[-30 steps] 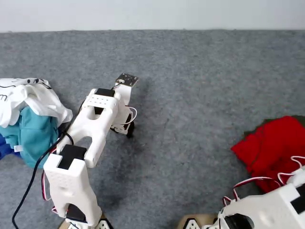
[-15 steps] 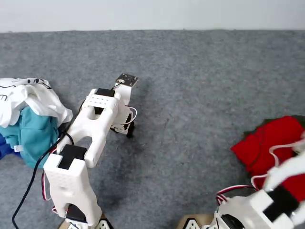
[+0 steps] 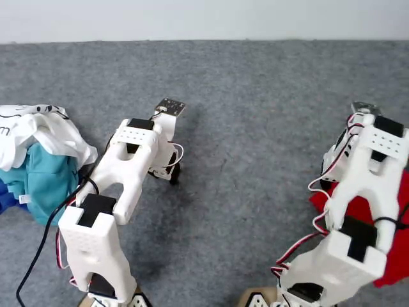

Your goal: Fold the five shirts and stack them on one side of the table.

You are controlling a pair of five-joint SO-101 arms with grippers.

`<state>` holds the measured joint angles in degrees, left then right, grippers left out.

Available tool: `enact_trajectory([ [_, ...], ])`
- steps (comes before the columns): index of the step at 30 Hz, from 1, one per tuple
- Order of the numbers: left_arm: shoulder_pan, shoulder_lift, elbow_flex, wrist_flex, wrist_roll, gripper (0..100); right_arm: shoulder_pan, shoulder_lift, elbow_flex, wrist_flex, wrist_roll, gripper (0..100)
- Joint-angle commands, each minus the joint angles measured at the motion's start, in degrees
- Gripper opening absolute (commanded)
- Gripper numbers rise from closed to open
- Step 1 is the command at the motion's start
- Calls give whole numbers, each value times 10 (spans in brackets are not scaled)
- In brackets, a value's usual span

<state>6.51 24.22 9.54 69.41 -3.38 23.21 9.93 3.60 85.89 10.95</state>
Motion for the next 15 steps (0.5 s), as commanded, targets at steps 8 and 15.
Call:
enact_trajectory([
  [8, -35, -7, 1, -14, 4, 130, -10, 69, -3, -90, 4, 151],
  [15, -35, -7, 5, -14, 4, 130, -7, 88, -1, -122, 8, 75],
])
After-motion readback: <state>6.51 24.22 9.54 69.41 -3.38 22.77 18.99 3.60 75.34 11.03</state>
